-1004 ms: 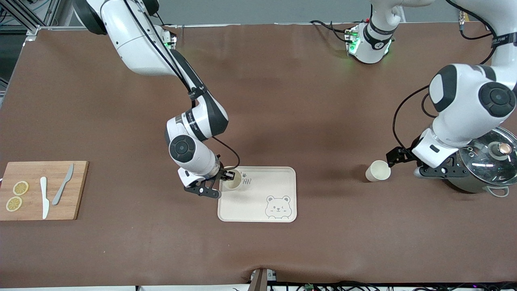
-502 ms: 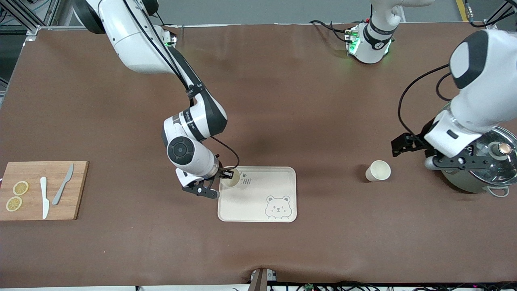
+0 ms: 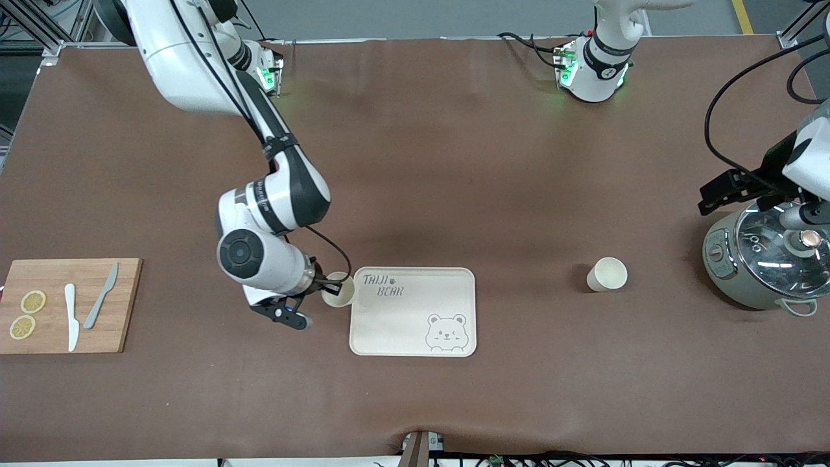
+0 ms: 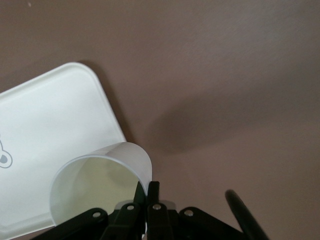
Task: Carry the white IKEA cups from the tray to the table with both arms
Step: 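Carry the second cup toward the cutting board with the right gripper, then lower the second cup onto the table with the right gripper, then open the right gripper and withdraw it from the cup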
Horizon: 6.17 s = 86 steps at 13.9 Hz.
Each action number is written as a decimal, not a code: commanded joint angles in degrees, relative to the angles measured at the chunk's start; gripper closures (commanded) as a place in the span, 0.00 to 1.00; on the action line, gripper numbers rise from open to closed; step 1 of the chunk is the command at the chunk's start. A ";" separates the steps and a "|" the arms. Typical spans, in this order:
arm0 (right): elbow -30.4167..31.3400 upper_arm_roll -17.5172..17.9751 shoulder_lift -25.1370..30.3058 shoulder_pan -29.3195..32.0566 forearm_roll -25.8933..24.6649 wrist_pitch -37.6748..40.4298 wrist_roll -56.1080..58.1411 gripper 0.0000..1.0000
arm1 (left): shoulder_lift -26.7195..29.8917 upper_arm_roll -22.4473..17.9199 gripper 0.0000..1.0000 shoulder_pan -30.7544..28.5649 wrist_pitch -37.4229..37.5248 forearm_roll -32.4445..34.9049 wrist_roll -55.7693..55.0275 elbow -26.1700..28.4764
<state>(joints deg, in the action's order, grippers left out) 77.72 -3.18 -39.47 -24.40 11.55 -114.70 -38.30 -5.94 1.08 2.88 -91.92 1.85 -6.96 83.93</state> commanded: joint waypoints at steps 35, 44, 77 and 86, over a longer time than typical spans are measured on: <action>59.29 0.63 31.91 32.92 -8.30 -23.54 55.97 1.00 | 9.19 0.77 0.00 -0.77 4.29 -2.38 2.39 5.81; 61.41 0.63 31.73 33.19 -8.30 -26.19 56.67 1.00 | 7.87 0.68 0.00 -0.77 4.29 -2.12 2.22 4.58; 31.91 0.72 30.77 33.54 -8.04 7.46 56.06 0.00 | 8.66 0.77 0.00 -0.77 7.55 -2.29 1.60 4.67; 4.03 0.89 24.00 30.82 -8.12 27.07 56.15 0.00 | 8.58 0.77 0.00 -0.77 7.55 -2.29 1.69 4.58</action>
<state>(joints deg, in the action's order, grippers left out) 89.68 -2.23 -12.42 7.12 4.09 -91.89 17.73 2.51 1.49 2.68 -85.33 -0.26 -5.66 89.23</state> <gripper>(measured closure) 0.000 0.000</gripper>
